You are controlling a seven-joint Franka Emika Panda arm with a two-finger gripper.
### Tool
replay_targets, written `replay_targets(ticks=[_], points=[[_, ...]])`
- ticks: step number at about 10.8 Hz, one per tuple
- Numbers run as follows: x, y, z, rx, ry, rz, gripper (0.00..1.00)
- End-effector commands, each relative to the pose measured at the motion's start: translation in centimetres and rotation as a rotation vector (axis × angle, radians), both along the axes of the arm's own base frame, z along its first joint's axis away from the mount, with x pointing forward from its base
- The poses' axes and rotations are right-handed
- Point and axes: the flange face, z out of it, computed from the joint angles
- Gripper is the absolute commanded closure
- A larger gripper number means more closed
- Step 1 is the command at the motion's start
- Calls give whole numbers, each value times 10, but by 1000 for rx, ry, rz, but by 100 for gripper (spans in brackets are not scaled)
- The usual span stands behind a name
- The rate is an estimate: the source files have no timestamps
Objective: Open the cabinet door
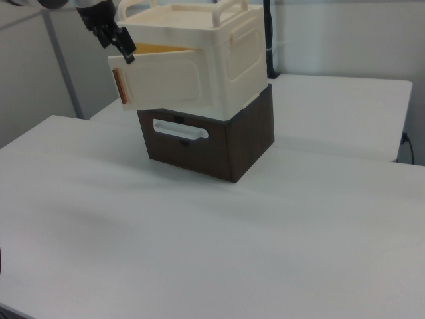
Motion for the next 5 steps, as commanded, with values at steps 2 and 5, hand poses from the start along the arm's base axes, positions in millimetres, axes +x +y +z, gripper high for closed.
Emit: replay_targets(ticks=[2,5], points=[[27,35,-18,61,-87,-218,0],[36,41,-30,24,-108,-282,0]])
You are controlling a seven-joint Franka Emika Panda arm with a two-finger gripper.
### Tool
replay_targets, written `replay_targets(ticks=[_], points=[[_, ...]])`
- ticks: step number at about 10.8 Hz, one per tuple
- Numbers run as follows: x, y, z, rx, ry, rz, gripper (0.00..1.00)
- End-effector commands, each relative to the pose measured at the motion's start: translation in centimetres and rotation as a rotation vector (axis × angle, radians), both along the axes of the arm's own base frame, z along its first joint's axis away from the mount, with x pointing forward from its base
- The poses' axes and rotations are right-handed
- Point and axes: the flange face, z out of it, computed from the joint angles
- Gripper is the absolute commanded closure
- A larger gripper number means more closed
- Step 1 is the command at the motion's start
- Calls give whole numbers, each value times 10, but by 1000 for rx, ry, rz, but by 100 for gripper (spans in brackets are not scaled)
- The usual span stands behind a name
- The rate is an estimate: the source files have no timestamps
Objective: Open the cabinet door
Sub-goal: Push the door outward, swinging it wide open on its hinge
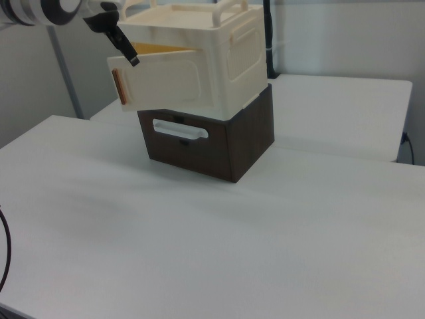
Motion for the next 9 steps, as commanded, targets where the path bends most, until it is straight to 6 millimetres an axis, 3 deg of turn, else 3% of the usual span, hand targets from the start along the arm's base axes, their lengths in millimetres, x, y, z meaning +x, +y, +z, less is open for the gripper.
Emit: replay_targets(ticks=[1,9], points=[[-1,12,-4,-51,-12,-28,0],[-29,-10,-26,-203,281,173,0]])
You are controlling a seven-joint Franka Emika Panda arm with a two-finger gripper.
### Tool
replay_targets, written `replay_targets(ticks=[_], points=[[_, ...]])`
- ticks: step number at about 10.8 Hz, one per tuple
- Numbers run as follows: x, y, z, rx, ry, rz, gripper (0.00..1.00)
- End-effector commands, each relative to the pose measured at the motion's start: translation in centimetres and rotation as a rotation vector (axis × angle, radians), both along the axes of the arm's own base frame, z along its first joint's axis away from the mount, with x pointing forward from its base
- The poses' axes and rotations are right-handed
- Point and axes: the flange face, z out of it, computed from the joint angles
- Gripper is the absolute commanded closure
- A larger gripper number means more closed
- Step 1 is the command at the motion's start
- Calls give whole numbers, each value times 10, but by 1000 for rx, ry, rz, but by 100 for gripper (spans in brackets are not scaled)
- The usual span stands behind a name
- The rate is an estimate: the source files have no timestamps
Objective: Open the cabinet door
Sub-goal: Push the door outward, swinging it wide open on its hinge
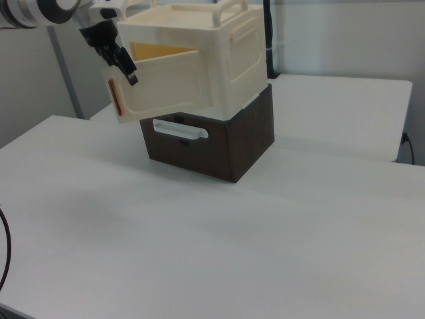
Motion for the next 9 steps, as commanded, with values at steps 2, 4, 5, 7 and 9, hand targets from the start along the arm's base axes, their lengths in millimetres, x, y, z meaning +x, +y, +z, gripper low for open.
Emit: replay_targets(ticks=[2,4,5,7,9], points=[[-23,-35,-6,-62,175,114,0],[-29,-79,-3,-81,221,157,0],[-31,-106,0,-86,224,161,0],[-34,-146,4,-97,223,148,0],[-35,-162,8,-102,216,134,0]])
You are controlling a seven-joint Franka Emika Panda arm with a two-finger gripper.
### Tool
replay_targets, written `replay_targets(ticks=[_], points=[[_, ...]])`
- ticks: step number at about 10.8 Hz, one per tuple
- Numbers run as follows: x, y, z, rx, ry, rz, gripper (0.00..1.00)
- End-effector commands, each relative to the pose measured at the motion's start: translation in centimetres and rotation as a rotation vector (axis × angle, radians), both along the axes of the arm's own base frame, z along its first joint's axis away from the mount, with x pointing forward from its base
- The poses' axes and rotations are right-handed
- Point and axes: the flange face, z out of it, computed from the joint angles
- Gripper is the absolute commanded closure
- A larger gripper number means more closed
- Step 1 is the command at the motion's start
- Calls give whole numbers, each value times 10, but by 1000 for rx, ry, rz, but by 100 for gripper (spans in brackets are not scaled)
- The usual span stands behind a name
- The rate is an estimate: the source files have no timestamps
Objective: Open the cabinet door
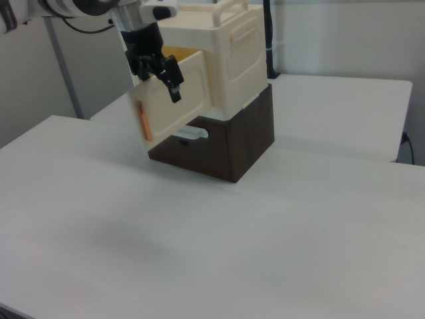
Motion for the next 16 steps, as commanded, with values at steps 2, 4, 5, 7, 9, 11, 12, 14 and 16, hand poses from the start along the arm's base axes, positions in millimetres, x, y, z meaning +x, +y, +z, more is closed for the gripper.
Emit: replay_targets(ticks=[2,4,5,7,9,11,12,14,16], points=[[-21,-7,28,-4,-25,11,0],[-41,-6,63,4,-90,7,0],[-56,-4,90,3,-141,11,0],[-92,-7,141,0,-241,10,0],[-106,5,155,20,-268,28,0],[-95,53,144,80,-247,29,0],[-88,78,132,85,-221,59,0],[-78,100,93,153,-100,97,0],[-56,104,56,180,-16,96,0]])
